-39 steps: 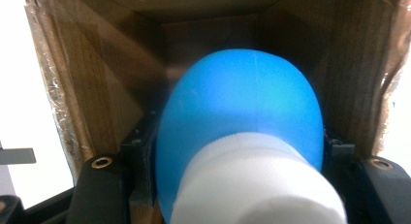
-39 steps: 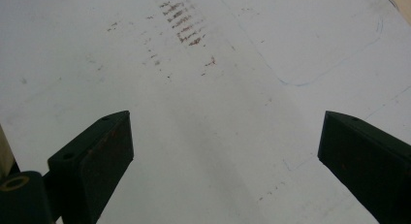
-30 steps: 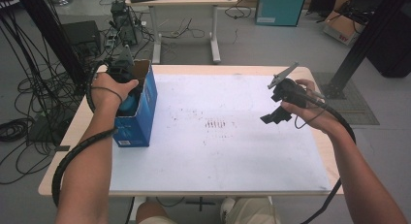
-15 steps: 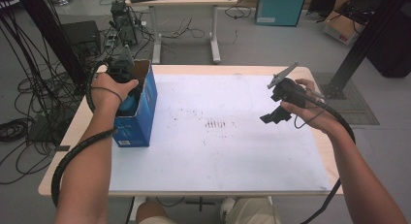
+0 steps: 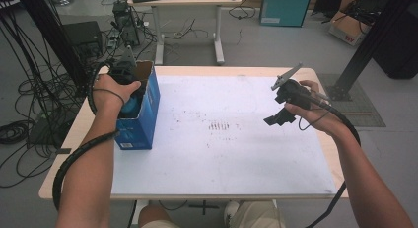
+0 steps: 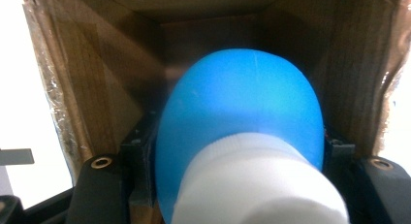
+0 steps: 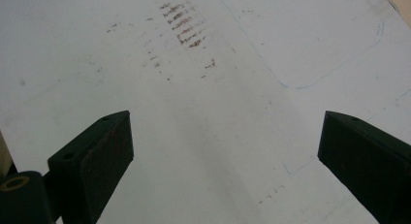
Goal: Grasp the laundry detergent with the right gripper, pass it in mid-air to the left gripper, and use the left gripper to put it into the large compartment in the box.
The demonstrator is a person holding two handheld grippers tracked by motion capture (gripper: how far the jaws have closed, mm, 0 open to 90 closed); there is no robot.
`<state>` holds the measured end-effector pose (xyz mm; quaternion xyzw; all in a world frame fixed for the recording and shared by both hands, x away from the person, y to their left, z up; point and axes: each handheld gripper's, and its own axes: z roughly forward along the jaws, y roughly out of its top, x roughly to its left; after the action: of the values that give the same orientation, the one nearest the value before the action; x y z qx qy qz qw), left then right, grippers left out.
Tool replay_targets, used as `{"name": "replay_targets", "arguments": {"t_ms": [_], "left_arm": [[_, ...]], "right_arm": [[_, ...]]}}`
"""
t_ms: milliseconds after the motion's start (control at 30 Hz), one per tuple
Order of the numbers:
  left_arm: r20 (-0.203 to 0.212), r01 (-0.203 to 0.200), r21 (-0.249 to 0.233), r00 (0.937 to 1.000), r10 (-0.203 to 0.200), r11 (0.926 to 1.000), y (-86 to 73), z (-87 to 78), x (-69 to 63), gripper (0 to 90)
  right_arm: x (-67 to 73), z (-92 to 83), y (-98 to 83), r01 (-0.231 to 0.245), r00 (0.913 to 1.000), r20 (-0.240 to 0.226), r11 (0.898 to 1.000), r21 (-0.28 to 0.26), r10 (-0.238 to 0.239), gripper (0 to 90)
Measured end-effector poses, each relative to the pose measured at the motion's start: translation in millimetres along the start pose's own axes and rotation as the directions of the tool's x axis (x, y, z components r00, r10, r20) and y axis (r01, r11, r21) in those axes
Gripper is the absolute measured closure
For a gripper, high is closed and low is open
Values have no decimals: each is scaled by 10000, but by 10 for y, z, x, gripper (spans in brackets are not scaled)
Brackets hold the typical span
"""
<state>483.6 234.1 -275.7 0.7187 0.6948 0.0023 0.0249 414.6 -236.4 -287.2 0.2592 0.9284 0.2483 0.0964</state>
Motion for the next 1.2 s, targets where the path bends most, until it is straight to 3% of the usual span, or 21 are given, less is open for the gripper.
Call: {"name": "replay_targets", "arguments": {"t_ms": [333,833,933,1000,1200], "left_arm": [[-333,-125,4,9994,125,9999,-16,-21,-13,290],[-881,-534,157,9946,545,9985,-57,-208,-86,277],[-647,-600,153,9960,609,9981,-68,-256,-96,254],[-819,-730,181,9939,742,9972,-79,-287,-125,260],[-717,-841,-40,9939,836,9964,-135,-419,-189,251]], "right_arm": [[5,-11,21,36,10000,-2,10000,20,-36,56],[24,10,73,45,10000,-14,9998,-200,-45,57],[6,9,71,145,9999,-52,9996,-224,-146,56],[4,5,69,107,9999,-24,9997,-235,-108,56],[-1,-1,80,166,9999,-12,9996,-240,-167,56]]}}
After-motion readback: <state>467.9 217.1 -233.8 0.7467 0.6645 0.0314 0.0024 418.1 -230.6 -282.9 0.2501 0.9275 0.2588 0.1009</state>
